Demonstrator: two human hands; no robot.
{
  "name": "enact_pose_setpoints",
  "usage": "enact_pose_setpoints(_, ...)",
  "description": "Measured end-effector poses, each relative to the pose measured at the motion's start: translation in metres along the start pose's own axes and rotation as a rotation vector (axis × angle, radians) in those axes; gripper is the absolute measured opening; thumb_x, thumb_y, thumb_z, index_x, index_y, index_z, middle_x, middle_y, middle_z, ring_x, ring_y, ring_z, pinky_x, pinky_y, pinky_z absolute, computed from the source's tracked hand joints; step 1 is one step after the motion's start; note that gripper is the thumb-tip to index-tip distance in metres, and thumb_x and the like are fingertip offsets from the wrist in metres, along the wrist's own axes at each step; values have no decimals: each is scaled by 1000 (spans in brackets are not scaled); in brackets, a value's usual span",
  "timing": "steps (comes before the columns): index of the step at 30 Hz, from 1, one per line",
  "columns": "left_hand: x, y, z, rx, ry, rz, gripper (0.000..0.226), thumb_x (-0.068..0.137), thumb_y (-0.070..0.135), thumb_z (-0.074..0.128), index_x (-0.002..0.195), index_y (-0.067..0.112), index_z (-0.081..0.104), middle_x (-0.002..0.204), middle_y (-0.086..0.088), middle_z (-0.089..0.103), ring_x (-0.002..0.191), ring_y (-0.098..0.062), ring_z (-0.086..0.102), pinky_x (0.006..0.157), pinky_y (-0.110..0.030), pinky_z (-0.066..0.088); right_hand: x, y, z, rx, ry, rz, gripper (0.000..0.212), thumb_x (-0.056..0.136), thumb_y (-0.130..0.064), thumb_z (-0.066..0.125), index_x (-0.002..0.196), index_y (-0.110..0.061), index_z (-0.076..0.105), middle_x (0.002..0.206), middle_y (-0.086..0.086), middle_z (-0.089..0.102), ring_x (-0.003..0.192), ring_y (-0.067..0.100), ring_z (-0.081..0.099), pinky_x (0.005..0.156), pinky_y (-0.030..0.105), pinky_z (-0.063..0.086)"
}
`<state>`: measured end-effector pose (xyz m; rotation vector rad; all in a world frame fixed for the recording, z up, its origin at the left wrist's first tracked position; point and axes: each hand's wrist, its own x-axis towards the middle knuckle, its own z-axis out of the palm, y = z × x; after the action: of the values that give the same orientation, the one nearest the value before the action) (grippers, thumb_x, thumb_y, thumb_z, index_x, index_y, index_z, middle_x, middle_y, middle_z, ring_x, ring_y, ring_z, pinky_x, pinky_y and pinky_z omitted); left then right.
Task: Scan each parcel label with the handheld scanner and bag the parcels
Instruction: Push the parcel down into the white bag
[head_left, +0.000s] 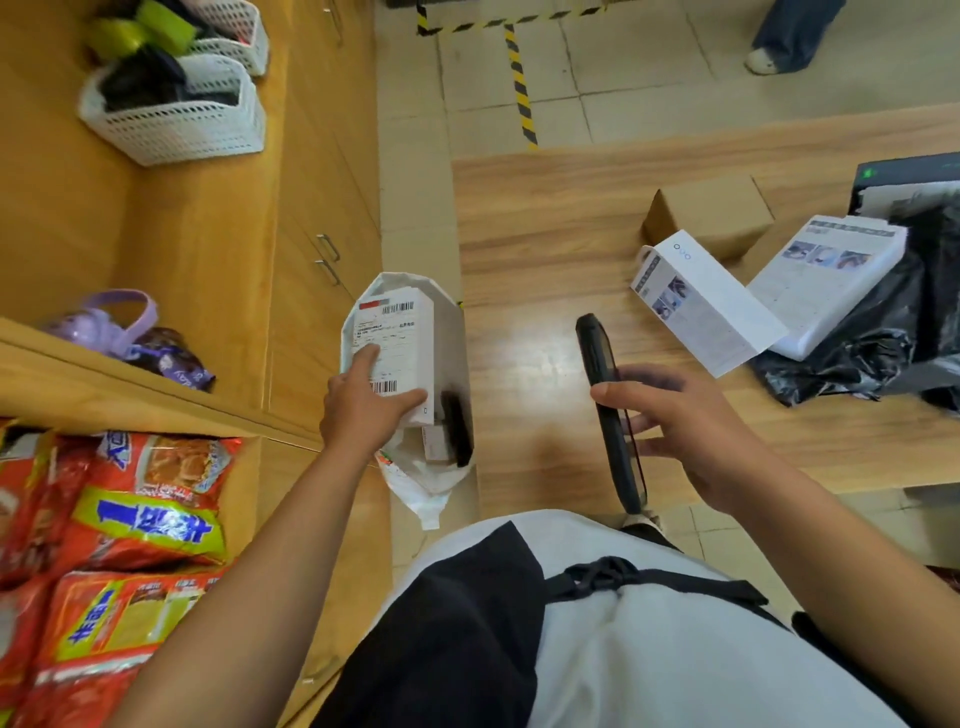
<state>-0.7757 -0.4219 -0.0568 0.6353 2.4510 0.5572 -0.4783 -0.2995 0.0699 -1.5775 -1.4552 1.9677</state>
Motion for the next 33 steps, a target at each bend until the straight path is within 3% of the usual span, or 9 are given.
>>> enact_pose_setpoints(6, 18, -4, -2, -7, -2, -104, 91, 66, 62, 78, 143, 43, 35, 136, -7, 47, 116, -32, 53, 93, -42, 47, -1, 2, -5, 0, 15, -2, 32, 74, -31, 85, 103, -23, 74, 91, 4, 77, 56, 5, 68, 50, 20, 53)
enact_pose_setpoints(13, 25, 2, 10, 2, -24, -135, 94, 67, 60, 79, 146, 42, 31, 136, -12, 43, 116, -36, 51, 98, -48, 47, -7, 9, -16, 18, 53, -1, 35, 74, -29, 85, 107, -18, 76, 91, 4, 77, 56, 5, 68, 49, 18, 52)
enact_pose_setpoints(19, 27, 7, 23, 23, -87, -149, 109, 68, 64, 79, 153, 34, 17, 153, -15, 20, 138, -40, 26, 107, -49, 35, -12, 12, -32, 38, 58, -23, 30, 67, -33, 88, 93, -20, 81, 79, -2, 78, 55, 6, 68, 49, 18, 53)
enact_pose_setpoints(21, 24, 16, 29, 15, -68, -109, 99, 75, 58, 76, 153, 31, 20, 157, -13, 16, 142, -38, 21, 110, -49, 32, -14, 13, -37, 40, 64, -23, 28, 64, -35, 87, 89, -22, 81, 80, -2, 78, 55, 5, 68, 50, 18, 53)
enact_pose_setpoints(24, 12, 35, 46, -90, -52, -28, 77, 84, 38, 71, 149, 29, 31, 153, -12, 25, 138, -37, 30, 108, -50, 37, -15, 19, -48, 56, 109, -9, 30, 74, -29, 87, 101, -20, 77, 96, 7, 77, 57, 5, 69, 52, 19, 54)
enact_pose_setpoints(26, 1, 51, 60, -160, -77, 55, 62, 87, 30, 67, 143, 29, 41, 148, -9, 33, 131, -32, 40, 104, -46, 42, -16, 24, -56, 73, 139, 6, 38, 76, -29, 84, 111, -17, 74, 105, 11, 74, 68, 13, 71, 54, 22, 55)
enact_pose_setpoints(28, -10, 71, 73, -213, -113, 144, 46, 88, 22, 64, 132, 29, 53, 140, -5, 44, 111, -18, 54, 88, -29, 46, -17, 30, -65, 80, 160, 21, 42, 79, -31, 83, 117, -16, 73, 110, 11, 73, 80, 20, 69, 58, 26, 56)
enact_pose_setpoints(31, -28, 113, 95, -270, -268, 217, 24, 89, 14, 63, 108, 30, 63, 112, 0, 64, 89, -11, 61, 67, -23, 46, -22, 40, -85, 151, 197, 18, 31, 80, -28, 82, 108, -17, 76, 103, 12, 76, 65, 12, 71, 56, 25, 57)
enact_pose_setpoints(33, -41, 142, 110, -284, -387, 230, 22, 89, 10, 63, 97, 30, 65, 94, 4, 66, 78, -7, 67, 58, -23, 50, -26, 45, -102, 188, 212, 24, 29, 78, -28, 83, 105, -18, 78, 100, 12, 77, 65, 12, 72, 58, 28, 58)
